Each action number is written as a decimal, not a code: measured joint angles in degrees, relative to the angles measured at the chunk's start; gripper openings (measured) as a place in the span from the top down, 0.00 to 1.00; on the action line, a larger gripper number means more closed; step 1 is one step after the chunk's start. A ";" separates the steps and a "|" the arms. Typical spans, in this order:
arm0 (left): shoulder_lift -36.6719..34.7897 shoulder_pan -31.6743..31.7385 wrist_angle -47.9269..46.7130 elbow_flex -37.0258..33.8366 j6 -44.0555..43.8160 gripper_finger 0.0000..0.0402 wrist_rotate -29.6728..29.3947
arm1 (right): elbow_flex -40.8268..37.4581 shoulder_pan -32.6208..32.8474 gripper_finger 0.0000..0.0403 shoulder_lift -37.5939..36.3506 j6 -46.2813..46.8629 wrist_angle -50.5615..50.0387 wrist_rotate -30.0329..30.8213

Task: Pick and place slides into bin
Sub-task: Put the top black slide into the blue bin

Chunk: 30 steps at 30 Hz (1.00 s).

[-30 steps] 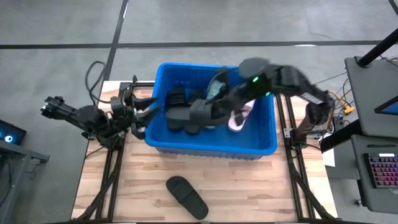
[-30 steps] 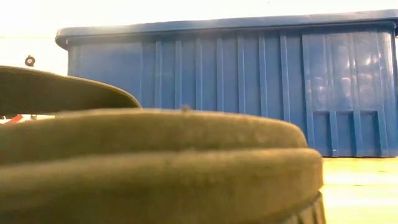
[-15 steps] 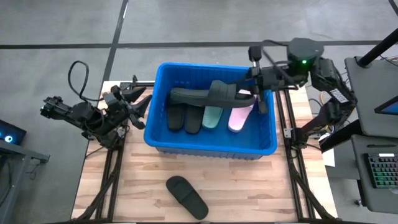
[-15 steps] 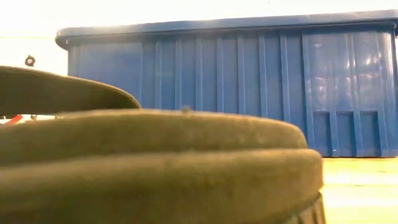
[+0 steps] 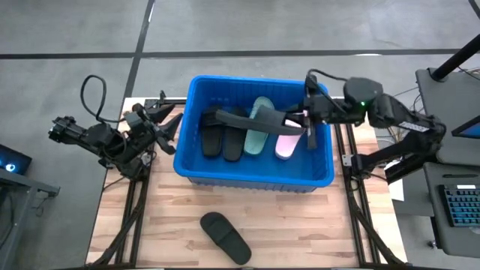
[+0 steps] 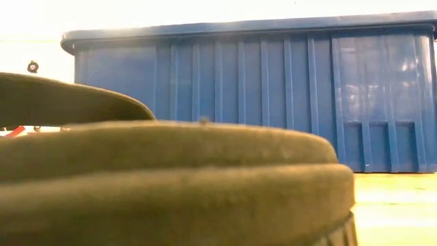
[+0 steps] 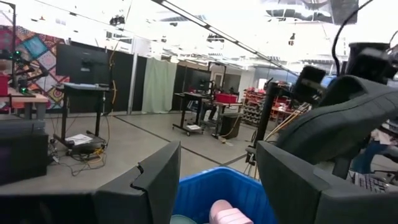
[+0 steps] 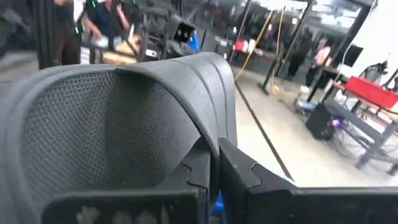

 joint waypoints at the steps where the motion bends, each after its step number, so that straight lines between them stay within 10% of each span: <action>1: -0.07 0.00 0.00 0.00 0.00 0.52 -0.22 | -3.11 -0.02 0.98 -1.61 0.43 2.64 -0.17; 13: -2.31 0.00 0.05 -0.02 1.39 0.52 -1.66 | -27.01 -3.44 0.98 -8.78 -13.40 16.30 -1.83; 30: -4.26 0.00 -0.54 -0.10 1.46 0.52 -5.74 | -22.64 -10.40 0.98 10.02 -32.92 17.55 -15.25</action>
